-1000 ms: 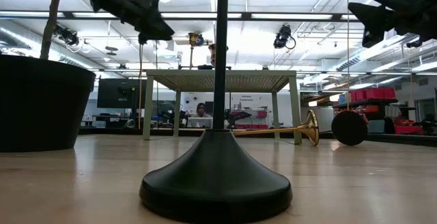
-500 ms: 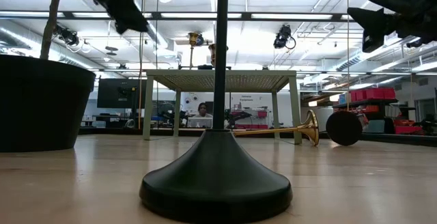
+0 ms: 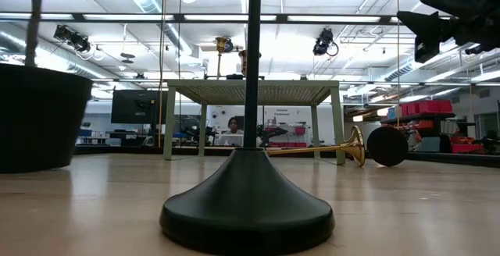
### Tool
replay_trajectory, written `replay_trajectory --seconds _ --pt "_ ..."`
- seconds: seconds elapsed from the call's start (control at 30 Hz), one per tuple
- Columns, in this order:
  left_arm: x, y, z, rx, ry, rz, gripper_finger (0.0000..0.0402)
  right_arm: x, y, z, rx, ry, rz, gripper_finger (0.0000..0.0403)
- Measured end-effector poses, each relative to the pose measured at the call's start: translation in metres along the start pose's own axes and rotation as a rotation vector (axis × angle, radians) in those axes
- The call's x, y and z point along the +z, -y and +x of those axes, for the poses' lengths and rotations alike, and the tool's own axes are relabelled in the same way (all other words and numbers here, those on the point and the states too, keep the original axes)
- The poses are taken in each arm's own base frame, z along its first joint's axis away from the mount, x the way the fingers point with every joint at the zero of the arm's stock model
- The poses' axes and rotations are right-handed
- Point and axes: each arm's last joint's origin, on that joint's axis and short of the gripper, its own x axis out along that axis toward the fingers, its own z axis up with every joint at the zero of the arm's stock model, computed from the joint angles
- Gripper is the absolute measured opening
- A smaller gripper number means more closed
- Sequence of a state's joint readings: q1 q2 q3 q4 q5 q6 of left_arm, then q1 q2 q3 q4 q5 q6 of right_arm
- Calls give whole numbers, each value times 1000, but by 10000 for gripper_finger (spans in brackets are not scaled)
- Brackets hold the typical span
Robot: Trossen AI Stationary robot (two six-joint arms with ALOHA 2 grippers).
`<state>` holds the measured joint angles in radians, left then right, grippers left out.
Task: Pick & Place candle stick holders
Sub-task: Put the left black candle holder on the shelf
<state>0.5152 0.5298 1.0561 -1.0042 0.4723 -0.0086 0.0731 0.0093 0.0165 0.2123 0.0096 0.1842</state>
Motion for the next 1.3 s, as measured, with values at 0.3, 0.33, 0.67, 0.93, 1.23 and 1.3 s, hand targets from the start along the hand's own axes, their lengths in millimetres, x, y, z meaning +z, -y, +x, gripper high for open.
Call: replay_trajectory --seconds 0.3,0.33,0.67,0.93,1.23,1.3 --pt "-16 13 -38 211 184 51 92 1 0 0 2 9 19 185" --pt "-18 13 -38 192 170 40 92 1 0 0 1 10 19 185" --pt "-34 6 -41 464 13 62 92 2 0 0 3 18 35 185" --pt "-40 17 -71 573 66 84 92 2 0 0 2 16 44 185" --pt "-87 40 -109 414 117 25 92 1 0 0 0 8 44 185" --pt "-95 44 -111 349 110 32 92 1 0 0 1 8 44 185"
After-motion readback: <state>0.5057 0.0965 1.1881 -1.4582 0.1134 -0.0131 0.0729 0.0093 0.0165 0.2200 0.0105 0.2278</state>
